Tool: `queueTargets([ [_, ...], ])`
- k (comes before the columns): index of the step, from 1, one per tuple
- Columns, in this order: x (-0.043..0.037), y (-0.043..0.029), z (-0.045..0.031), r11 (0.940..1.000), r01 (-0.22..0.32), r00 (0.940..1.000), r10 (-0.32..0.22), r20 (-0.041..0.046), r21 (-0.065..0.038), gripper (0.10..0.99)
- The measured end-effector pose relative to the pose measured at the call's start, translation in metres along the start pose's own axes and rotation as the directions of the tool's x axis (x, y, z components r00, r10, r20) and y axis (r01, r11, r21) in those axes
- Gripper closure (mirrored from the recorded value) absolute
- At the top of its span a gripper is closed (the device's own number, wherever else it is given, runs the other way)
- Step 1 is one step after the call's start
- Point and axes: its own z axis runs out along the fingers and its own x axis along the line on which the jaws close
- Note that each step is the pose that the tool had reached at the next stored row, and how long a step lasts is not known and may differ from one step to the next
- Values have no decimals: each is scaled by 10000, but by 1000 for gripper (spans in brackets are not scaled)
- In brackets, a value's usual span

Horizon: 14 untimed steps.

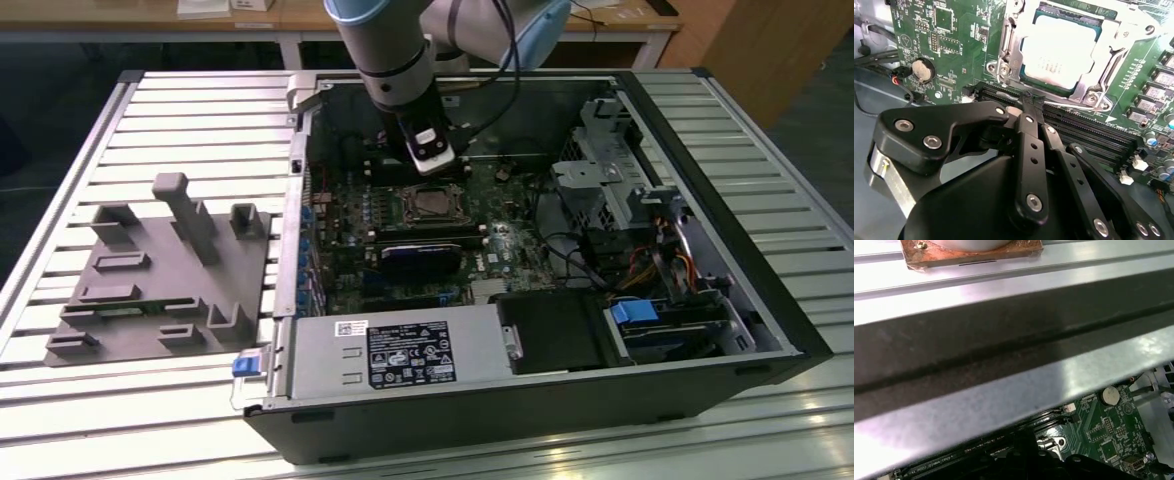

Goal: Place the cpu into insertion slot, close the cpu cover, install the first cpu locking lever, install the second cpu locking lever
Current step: 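Install the first cpu locking lever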

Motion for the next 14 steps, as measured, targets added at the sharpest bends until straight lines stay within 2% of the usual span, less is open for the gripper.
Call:
queueTargets([
  [14,22,61,20,9997,-118,9999,116,97,212,980],
])
